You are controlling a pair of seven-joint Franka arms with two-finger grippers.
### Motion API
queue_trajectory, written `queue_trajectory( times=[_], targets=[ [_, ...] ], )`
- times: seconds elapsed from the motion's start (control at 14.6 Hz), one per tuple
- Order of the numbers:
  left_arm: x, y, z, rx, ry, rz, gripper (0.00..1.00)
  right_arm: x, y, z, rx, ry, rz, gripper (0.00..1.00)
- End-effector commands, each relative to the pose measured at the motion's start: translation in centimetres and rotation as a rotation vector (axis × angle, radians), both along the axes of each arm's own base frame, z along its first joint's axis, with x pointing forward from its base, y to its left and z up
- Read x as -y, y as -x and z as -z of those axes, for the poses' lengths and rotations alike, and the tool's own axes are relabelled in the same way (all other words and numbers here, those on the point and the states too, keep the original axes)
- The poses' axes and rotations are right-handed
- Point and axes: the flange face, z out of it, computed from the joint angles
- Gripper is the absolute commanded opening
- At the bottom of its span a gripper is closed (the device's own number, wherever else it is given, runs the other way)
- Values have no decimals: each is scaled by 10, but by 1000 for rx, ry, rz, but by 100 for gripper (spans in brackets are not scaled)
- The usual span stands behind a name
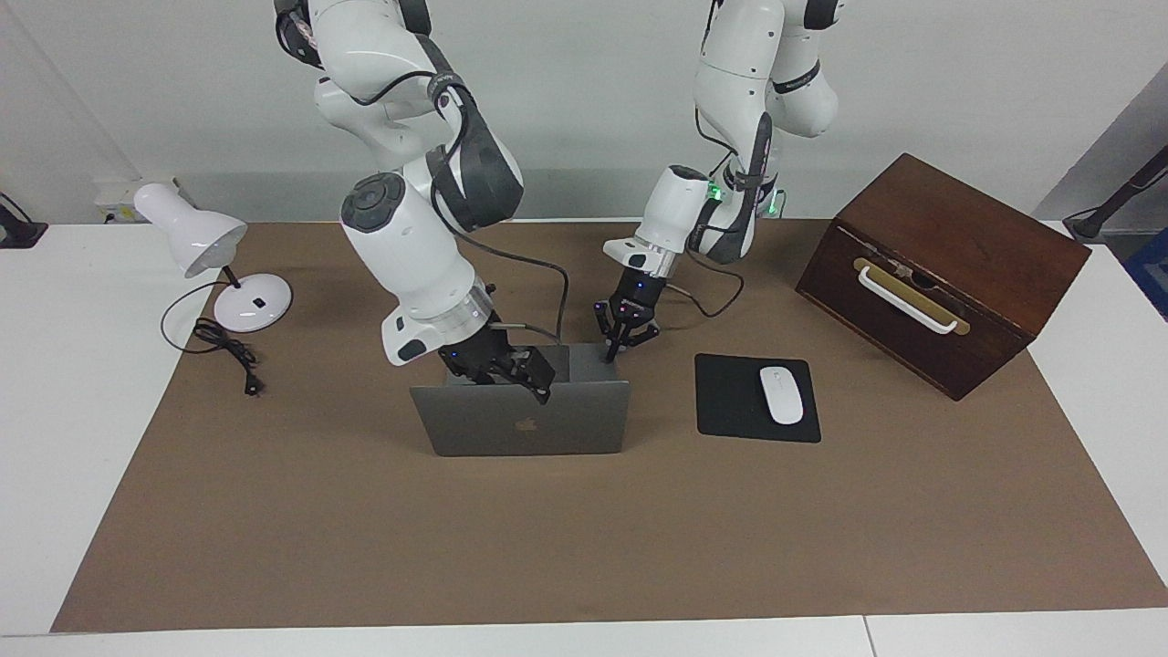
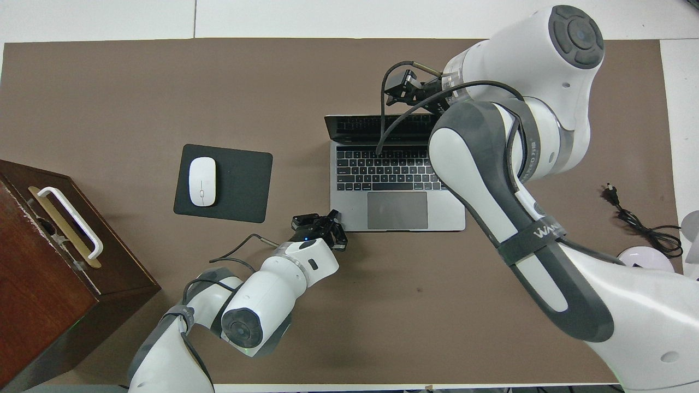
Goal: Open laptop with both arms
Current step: 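Push the laptop lid upward and away with the right gripper, then push the lid farther open with the right gripper to upright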
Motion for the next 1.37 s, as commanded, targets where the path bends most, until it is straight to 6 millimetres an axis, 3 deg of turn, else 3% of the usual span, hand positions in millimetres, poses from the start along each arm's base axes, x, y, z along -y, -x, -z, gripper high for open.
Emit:
queue_trajectory(
  times=[0.0,0.62,1.3],
  targets=[
    [-2,-5,8,11,-13,-1,0,4,-11,-6,1,14,-15,100],
    [-2,-5,8,11,-13,-1,0,8,-12,-7,-9,26,-34,100],
    [-4,-7,5,14,-7,-14,0,18,-5,-21,-62,74,-69,100]
  ],
)
